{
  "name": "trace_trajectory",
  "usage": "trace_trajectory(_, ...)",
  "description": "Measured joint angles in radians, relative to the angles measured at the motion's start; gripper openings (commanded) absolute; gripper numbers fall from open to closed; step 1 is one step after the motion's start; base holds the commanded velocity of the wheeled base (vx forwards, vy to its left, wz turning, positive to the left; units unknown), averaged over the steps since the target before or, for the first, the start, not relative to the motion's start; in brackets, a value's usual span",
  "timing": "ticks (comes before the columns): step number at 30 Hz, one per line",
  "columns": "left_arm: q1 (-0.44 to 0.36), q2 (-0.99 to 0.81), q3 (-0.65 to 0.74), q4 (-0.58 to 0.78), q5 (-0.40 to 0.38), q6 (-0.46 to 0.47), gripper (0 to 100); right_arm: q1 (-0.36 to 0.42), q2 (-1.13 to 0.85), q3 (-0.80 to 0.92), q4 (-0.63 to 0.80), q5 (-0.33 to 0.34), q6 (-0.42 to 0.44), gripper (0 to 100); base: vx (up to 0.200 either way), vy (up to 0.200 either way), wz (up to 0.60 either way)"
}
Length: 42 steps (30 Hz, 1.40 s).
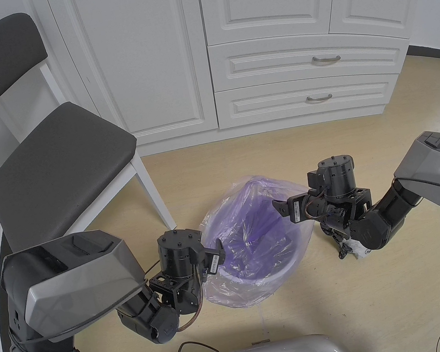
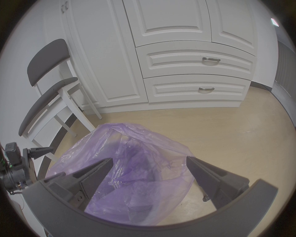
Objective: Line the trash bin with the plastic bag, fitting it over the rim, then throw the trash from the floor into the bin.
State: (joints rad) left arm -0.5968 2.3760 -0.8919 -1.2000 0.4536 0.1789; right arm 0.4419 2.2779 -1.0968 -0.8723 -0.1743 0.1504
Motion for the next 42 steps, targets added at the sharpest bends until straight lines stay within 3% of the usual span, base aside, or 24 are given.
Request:
trace_trajectory(15,0.147,0.061,-0.206,-0.001,0.145,0.048,100,0.003,0.010,0.000,-0.005,-0.004,0.000,100,0.000,0.000,0.00)
trace_trajectory(24,0.159,0.092,-0.228,-0.006,0.147,0.048,100,0.001,0.017,-0.001,-0.005,-0.005,0.000,100,0.000,0.000,0.00)
trace_trajectory(32,0.122,0.156,-0.244,-0.050,0.146,0.050,100,0.017,0.030,-0.009,-0.002,-0.009,0.003,100,0.000,0.000,0.00)
trace_trajectory(36,0.116,0.162,-0.232,-0.054,0.146,0.051,100,0.048,0.036,-0.011,0.010,-0.036,0.005,100,0.000,0.000,0.00)
trace_trajectory(42,0.111,0.157,-0.216,-0.054,0.146,0.051,100,0.090,0.073,-0.031,0.043,-0.166,-0.017,100,0.000,0.000,0.00)
